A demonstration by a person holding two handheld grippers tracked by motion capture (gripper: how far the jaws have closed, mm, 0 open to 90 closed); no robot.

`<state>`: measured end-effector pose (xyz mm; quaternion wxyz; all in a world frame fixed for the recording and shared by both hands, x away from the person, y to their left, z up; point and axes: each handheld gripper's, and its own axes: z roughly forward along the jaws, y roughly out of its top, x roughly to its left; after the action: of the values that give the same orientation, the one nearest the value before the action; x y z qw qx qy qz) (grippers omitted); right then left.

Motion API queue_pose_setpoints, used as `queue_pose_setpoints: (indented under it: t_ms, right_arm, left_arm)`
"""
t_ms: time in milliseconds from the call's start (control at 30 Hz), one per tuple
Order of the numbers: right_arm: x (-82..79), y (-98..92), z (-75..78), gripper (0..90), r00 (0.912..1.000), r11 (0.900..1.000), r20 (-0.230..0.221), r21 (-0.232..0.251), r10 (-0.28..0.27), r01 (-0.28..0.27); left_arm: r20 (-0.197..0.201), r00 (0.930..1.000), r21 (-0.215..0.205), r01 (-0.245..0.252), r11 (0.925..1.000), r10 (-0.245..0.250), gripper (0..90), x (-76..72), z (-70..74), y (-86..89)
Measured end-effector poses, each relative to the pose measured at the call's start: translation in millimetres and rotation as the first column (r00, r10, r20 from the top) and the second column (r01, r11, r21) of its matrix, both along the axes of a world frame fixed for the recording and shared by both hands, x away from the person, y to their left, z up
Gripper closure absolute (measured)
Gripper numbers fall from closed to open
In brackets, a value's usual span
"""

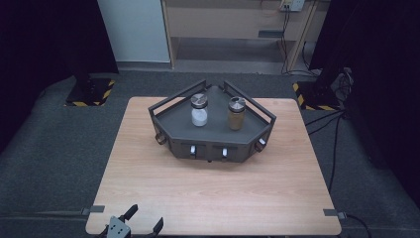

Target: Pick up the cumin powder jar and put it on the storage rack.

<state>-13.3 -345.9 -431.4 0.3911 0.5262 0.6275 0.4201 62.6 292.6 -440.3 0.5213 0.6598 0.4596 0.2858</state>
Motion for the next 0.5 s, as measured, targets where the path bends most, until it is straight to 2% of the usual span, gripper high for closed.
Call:
queue_pose_setpoints:
  t_ms: [67, 133, 333, 500]
  right_arm:
    - [-2.4, 1.8, 0.4, 11.3, 0.9994, 1.0, 0.028, 0.011, -0.018, 0.017]
    - [-3.3, 5.4, -0.4, 11.2, 0.9994, 1.0, 0.032, -0.009, -0.011, 0.011]
    - [1.4, 11.9, -6.4, 10.8, 0.9999, 0.997, -0.014, -0.08, -0.001, 0.0]
    - [-0.9, 8.7, -9.5, 10.9, 0.9995, 0.997, -0.014, -0.071, -0.03, 0.029]
  left_arm:
    - [0.004, 1.0, 0.004, -0.003, 1.0, 0.003, 6.1, -1.1, 0.1, -0.8]
    - [0.0, 1.0, 0.011, 0.0, 0.9999, 0.0, 6.1, -1.9, 0.8, -0.4]
    - [0.006, 0.9999, 0.016, 0.01, 0.9998, -0.01, 6.1, -3.9, 1.4, 1.3]
    - [0.023, 0.9997, 0.024, -0.012, 0.9996, 0.011, 6.1, -6.4, 0.9, 0.5]
